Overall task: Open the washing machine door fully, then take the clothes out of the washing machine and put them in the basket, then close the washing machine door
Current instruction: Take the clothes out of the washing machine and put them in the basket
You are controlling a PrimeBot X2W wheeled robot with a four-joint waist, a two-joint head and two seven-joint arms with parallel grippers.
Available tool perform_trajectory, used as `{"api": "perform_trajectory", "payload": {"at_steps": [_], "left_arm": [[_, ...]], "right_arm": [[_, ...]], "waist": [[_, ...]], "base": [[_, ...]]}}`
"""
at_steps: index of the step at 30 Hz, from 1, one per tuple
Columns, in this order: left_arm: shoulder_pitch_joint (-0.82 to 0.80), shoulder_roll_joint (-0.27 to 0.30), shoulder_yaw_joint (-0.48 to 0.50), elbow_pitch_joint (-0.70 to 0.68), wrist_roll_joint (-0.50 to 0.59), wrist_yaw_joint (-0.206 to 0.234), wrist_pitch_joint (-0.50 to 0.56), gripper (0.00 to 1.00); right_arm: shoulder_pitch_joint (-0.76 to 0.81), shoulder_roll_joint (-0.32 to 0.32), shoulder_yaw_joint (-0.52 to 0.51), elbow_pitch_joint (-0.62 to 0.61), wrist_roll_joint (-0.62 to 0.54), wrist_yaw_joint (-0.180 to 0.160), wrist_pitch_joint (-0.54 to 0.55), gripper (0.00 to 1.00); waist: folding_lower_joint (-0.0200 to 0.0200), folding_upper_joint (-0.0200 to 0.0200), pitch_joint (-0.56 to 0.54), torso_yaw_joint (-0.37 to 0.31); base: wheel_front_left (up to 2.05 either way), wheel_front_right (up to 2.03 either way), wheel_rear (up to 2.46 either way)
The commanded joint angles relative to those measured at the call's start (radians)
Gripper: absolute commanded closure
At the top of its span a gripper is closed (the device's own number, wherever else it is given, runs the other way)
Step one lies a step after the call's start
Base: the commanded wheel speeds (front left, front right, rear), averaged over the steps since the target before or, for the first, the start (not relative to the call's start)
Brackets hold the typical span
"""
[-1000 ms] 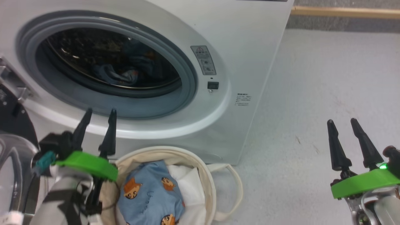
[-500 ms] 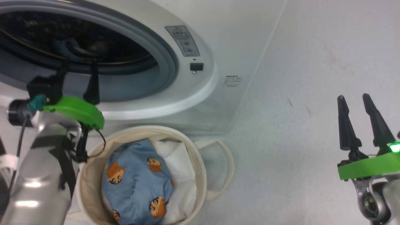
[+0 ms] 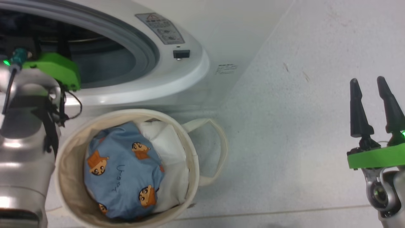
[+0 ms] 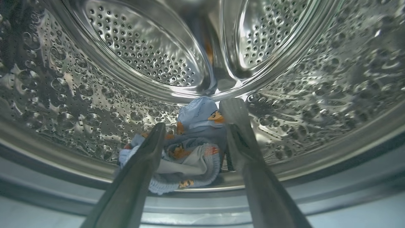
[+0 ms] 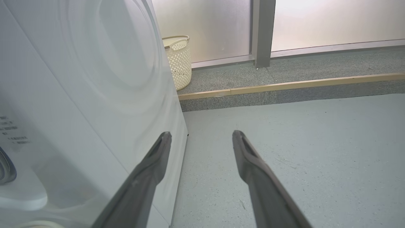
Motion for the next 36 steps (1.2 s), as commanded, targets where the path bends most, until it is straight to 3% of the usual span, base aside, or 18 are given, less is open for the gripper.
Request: {"api": "perform_trajectory", "payload": {"at_steps": [1,14,26,36], "left_arm": [[-0.045,0.057,0.018,-0.007,0.013,0.017,-0.012,0.00],[-0.196,0.071,0.012,0.238,0.039,0.140,0.006,0.00],[-0.217,0.081,-0.011,0.296,0.044,0.206,0.185,0.00],[-0.200,0.089,-0.022,0.302,0.034,0.230,0.282,0.00]], "right_arm": [[-0.003,-0.012,0.005,-0.036,-0.010,0.005,-0.012,0.00],[-0.008,-0.001,-0.010,-0.058,-0.024,0.005,-0.012,0.00],[-0.009,0.004,-0.026,-0.069,-0.028,0.005,-0.012,0.00],[-0.009,0.005,-0.030,-0.067,-0.032,0.005,-0.012,0.00]], "waist": [[-0.0002,0.0000,0.027,-0.009],[-0.0002,0.0000,0.098,-0.037],[-0.0002,0.0000,0.133,-0.048],[-0.0002,0.0000,0.138,-0.047]], "base": [[0.00,0.00,0.00],[0.00,0.00,0.00],[0.00,0.00,0.00],[0.00,0.00,0.00]]}}
